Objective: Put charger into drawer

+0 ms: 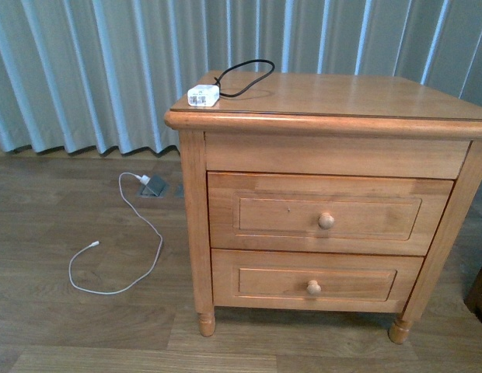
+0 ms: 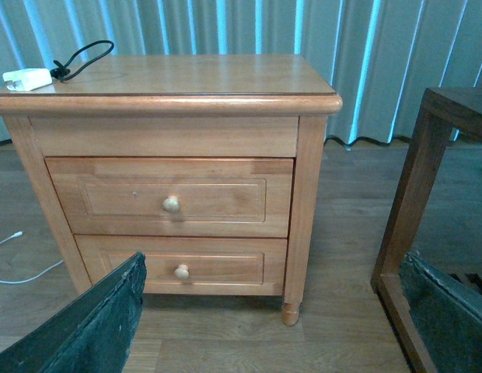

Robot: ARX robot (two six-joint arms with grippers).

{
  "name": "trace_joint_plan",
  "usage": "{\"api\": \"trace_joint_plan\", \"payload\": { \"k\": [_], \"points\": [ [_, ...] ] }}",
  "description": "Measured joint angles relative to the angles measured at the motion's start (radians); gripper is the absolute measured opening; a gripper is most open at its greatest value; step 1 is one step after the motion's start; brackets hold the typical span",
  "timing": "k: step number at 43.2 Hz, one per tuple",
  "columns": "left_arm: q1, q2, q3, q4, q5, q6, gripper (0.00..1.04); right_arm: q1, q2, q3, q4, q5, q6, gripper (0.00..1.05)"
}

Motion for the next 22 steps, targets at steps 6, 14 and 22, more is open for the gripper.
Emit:
{"api": "trace_joint_plan", "payload": {
  "k": [6, 14, 22],
  "points": [
    [0.000, 0.000, 0.000, 0.000, 0.000, 0.000, 0.99, 0.000, 0.000, 0.000, 0.000, 0.000, 0.000, 0.96],
    [0.000, 0.000, 0.000, 0.000, 0.000, 0.000, 0.99, 0.000, 0.000, 0.000, 0.000, 0.000, 0.000, 0.96],
    [0.000, 0.000, 0.000, 0.000, 0.000, 0.000, 0.99, 0.000, 0.000, 0.000, 0.000, 0.000, 0.000, 0.96]
  ]
}}
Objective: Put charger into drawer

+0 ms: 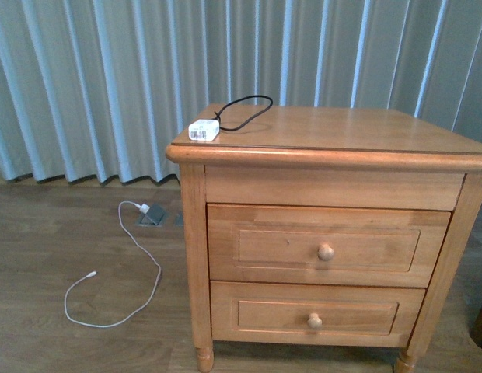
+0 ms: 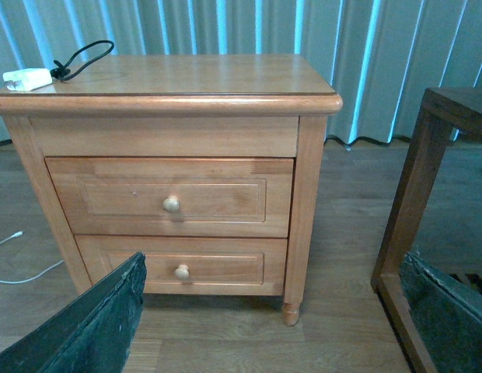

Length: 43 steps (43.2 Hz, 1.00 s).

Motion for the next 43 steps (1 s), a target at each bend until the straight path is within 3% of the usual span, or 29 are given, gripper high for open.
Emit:
{"api": "trace_joint_plan", "payload": {
  "k": [36, 37, 40, 43],
  "points": [
    [0.000, 0.000, 0.000, 0.000, 0.000, 0.000, 0.99, 0.000, 0.000, 0.000, 0.000, 0.000, 0.000, 0.96],
    [0.000, 0.000, 0.000, 0.000, 0.000, 0.000, 0.99, -0.002, 0.001, 0.000, 0.000, -0.005, 0.002, 0.96],
    [0.000, 0.000, 0.000, 0.000, 0.000, 0.000, 0.99, -0.034, 0.057, 0.000, 0.047, -0.163, 0.064, 0.96],
    [0.000, 0.000, 0.000, 0.000, 0.000, 0.000, 0.99, 0.000, 0.199, 0.003, 0.147, -0.169, 0.097, 0.96]
  ]
}}
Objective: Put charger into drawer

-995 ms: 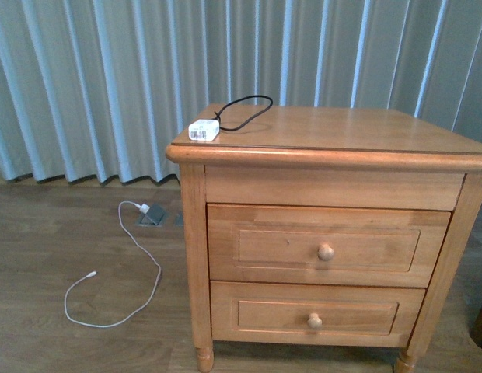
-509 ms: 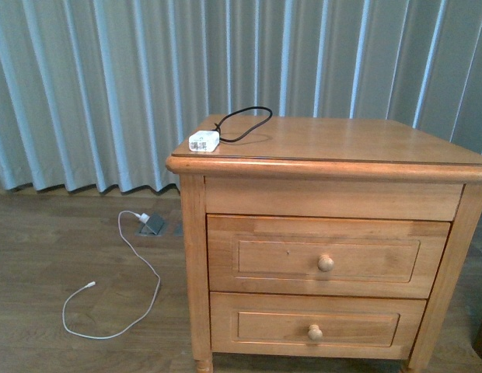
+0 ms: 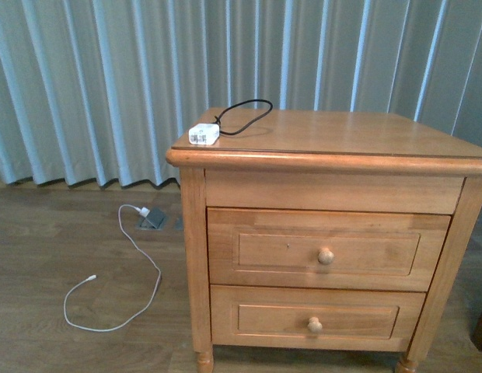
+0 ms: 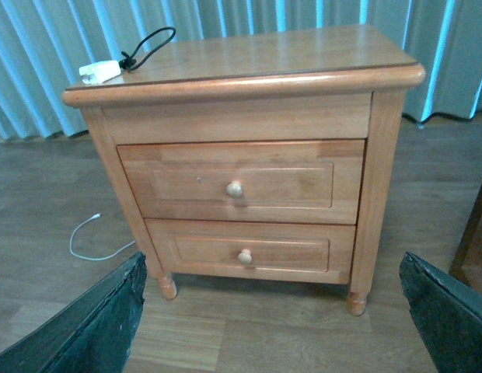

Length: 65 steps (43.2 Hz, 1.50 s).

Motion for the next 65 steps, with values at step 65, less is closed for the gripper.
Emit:
{"api": "trace_joint_plan", "payload": {
  "k": [65],
  "points": [
    [0.000, 0.000, 0.000, 0.000, 0.000, 0.000, 0.99, 0.333, 2.119, 1.155, 0.695, 0.406, -0.050, 0.96]
  ]
}}
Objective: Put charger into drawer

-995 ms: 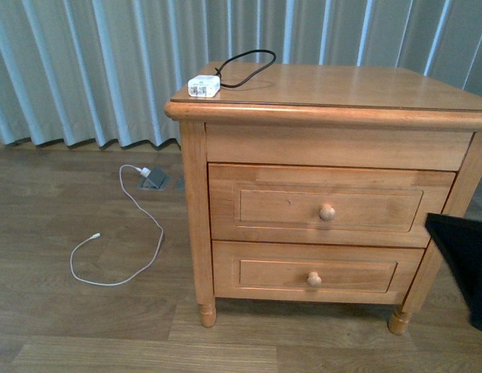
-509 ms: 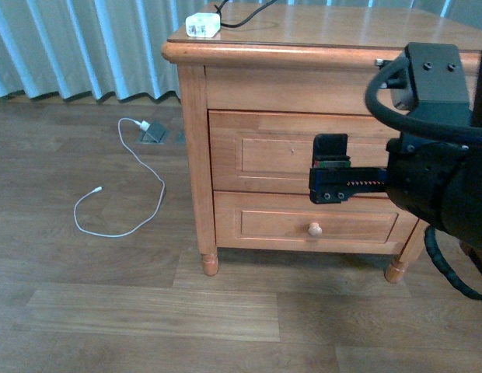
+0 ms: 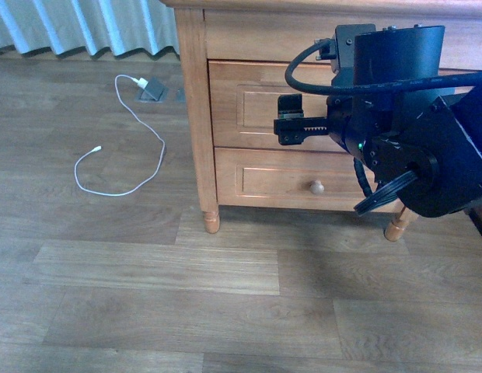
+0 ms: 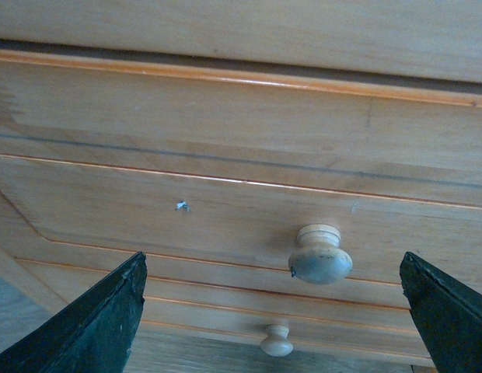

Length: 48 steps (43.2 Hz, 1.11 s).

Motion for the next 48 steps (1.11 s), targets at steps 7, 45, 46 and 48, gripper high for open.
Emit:
{"api": "trace_joint_plan", "payload": {
  "k": [7, 45, 46, 48],
  "points": [
    [0.000, 0.000, 0.000, 0.000, 0.000, 0.000, 0.99, -0.008, 0.055, 0.047, -0.001, 0.044, 0.000, 0.96],
    [0.000, 0.000, 0.000, 0.000, 0.000, 0.000, 0.99, -0.022, 0.138, 0.147, -0.010, 0.093, 0.004, 0.80],
    [0.000, 0.000, 0.000, 0.000, 0.000, 0.000, 0.99, -0.022, 0.138, 0.147, -0.009, 0.093, 0.004, 0.76],
    [0.000, 0.000, 0.000, 0.000, 0.000, 0.000, 0.99, -0.022, 0.138, 0.147, -0.007, 0.095, 0.003, 0.69]
  ]
}}
